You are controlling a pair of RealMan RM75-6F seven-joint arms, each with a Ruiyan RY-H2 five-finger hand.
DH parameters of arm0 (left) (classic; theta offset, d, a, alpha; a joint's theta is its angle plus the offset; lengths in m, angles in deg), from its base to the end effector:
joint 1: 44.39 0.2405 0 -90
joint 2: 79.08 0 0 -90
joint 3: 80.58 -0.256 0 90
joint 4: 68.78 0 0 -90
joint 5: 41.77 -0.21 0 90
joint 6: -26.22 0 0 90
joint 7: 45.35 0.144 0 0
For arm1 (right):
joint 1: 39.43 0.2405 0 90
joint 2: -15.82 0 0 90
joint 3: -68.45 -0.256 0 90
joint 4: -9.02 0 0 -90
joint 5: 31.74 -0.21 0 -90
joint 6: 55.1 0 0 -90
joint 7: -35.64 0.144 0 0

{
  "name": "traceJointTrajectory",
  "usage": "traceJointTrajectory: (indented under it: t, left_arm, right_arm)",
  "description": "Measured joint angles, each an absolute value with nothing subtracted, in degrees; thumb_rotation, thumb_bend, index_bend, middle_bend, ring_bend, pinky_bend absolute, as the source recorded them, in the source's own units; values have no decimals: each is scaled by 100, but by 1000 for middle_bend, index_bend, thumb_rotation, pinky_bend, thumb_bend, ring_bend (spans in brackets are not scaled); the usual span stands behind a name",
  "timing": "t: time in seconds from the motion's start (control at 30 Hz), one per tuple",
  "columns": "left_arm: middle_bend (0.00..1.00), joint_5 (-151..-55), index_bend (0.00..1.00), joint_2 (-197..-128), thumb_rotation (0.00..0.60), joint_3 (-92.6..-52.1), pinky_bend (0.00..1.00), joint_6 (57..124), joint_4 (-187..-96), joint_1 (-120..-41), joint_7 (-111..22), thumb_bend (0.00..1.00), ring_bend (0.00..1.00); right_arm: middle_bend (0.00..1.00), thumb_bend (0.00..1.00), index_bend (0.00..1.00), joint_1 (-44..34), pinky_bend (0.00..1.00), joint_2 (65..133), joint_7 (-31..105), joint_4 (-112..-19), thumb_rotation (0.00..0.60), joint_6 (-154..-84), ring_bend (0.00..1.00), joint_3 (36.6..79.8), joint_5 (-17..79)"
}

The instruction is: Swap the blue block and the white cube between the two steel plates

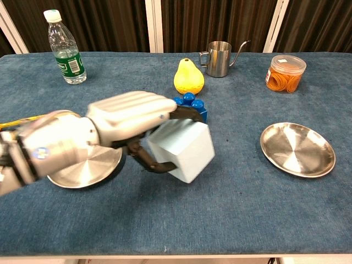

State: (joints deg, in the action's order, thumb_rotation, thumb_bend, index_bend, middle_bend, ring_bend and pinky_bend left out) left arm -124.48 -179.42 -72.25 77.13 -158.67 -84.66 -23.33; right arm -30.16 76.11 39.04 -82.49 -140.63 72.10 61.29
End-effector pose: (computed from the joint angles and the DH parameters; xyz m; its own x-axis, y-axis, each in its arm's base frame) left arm -0.0656 0.2565 -0.0851 0.4486 0.2971 0.8429 0.7070 -0.6949 -0.1314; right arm -0.2995 -0.1796 0.1613 0.4359 -0.0747 0.8969 -0.8894 -0.1883 0.4166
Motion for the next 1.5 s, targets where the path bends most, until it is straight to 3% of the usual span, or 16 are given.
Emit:
traceJointTrajectory:
  t: [0.13, 0.2, 0.33, 0.5, 0.77, 0.9, 1.07, 1.5]
  left_arm:
    - [376, -12392, 449, -18369, 600, -7108, 436, 7731, -15363, -8665, -2329, 308, 296]
    - [250, -12348, 302, -18542, 600, -7053, 358, 7730, -15142, -8775, -2370, 183, 167]
    - [126, -12223, 163, -18675, 600, -6973, 311, 7727, -15086, -8885, -2565, 22, 58]
    - [53, -12152, 83, -18787, 600, -6946, 292, 7719, -15198, -9003, -2642, 0, 9]
    - [47, -11977, 67, -18735, 600, -6920, 286, 7647, -15392, -9154, -2360, 24, 7]
    - [47, -12006, 67, -18629, 600, -6667, 285, 7818, -15419, -9234, -2405, 68, 5]
    - [48, -11928, 67, -18504, 600, -6192, 239, 8043, -15213, -9347, -2525, 38, 0]
    - [47, -10676, 67, -18883, 600, -6018, 171, 7586, -13658, -9855, -2115, 32, 0]
  right_arm:
    - [0, 121, 0, -2994, 0, 7546, 4007, -8231, 600, -13943, 0, 7149, 6064]
    - [0, 121, 0, -3001, 0, 7527, 4039, -8225, 600, -13934, 0, 7123, 6045]
    - [0, 121, 0, -3029, 0, 7502, 4070, -8219, 600, -13921, 0, 7081, 5997]
    - [0, 122, 0, -3056, 0, 7478, 4073, -8231, 600, -13879, 0, 7035, 5943]
    - [0, 121, 0, -3086, 0, 7420, 4209, -8226, 600, -13834, 0, 7006, 5930]
    - [0, 121, 0, -3106, 0, 7385, 4301, -8205, 600, -13830, 0, 6992, 5937]
    - [0, 121, 0, -3147, 0, 7352, 4359, -8202, 600, -13863, 0, 6958, 5937]
    - [0, 121, 0, -3188, 0, 7302, 4413, -8251, 600, -13853, 0, 6976, 6052]
